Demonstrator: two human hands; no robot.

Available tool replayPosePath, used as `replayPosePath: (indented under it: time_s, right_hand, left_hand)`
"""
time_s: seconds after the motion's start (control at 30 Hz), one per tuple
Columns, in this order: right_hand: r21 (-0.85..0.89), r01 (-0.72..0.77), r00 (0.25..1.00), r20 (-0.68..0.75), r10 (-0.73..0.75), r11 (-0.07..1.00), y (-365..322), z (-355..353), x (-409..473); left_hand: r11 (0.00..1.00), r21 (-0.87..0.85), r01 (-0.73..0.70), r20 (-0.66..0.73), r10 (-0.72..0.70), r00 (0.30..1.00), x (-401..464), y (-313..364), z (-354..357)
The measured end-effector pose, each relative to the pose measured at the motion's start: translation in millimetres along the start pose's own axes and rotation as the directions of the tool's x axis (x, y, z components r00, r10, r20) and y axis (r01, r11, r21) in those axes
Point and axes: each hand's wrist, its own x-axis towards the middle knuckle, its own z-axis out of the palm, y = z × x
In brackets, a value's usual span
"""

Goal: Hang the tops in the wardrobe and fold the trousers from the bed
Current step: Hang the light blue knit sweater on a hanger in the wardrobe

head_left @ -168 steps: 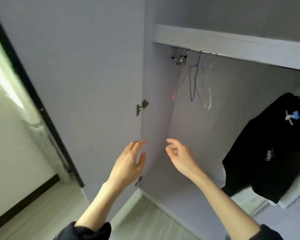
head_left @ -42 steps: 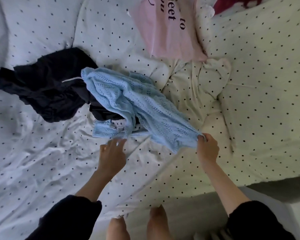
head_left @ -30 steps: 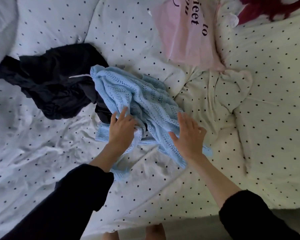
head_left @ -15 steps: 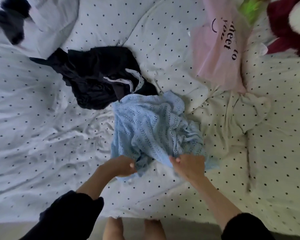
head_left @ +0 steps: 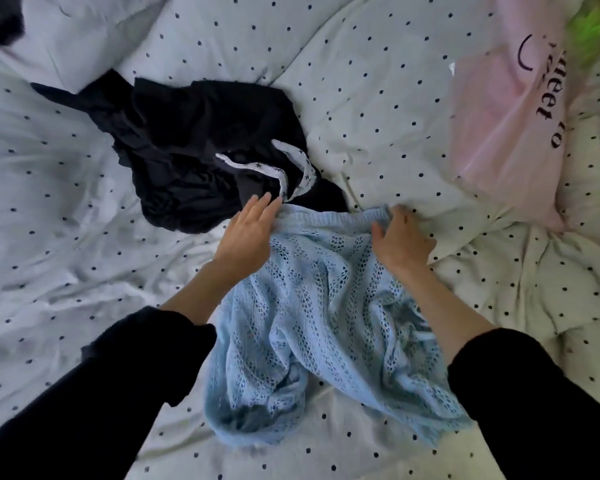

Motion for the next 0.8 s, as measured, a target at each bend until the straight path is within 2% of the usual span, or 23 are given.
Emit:
replayPosePath:
  time_s: [0.07,0.17,0.27,0.37,0.43,0.5,0.63,0.8]
  right_hand:
    - [0.079,-0.047,0.998,-0.029,0.049,0.996,0,2,2]
    - [0.156,-0.018,0.993,-0.115,0.037,0.988,-2,-4,-17]
    - [0.213,0.049,0.979,-0.203,-0.005,0.976,-8,-15,-43]
    - [0.25,0.118,0.968,-0.245,-0.055,0.961,-21,-42,-78]
    - [0.244,0.145,0.972,-0.218,-0.091,0.959,-29,-57,-93]
    - [0.249,0.187,0.972,-0.187,-0.142,0.95,-41,-79,-109]
    - [0.245,0.308,0.949,-0.148,-0.279,0.919,-77,-131,-151]
    - [0.277,0.484,0.875,-0.163,-0.456,0.83,-153,-186,-215]
  left_hand:
    - [0.999,0.029,0.038,0.054,-0.04,0.998,8,-4,1]
    - [0.994,0.089,0.07,-0.01,-0.069,0.998,-8,-7,-5]
    - [0.992,-0.063,0.111,-0.041,-0.114,0.993,-35,-9,-19]
    - [0.949,-0.274,0.155,0.059,-0.144,0.988,-67,-12,-59]
    - [0.945,-0.286,0.161,0.136,-0.126,0.983,-81,-16,-83]
    - [0.948,-0.269,0.172,0.143,-0.137,0.98,-99,-25,-110]
    - [0.938,-0.299,0.174,-0.011,-0.186,0.983,-144,-44,-177]
    - [0.934,-0.297,0.201,-0.187,-0.263,0.946,-218,-69,-266]
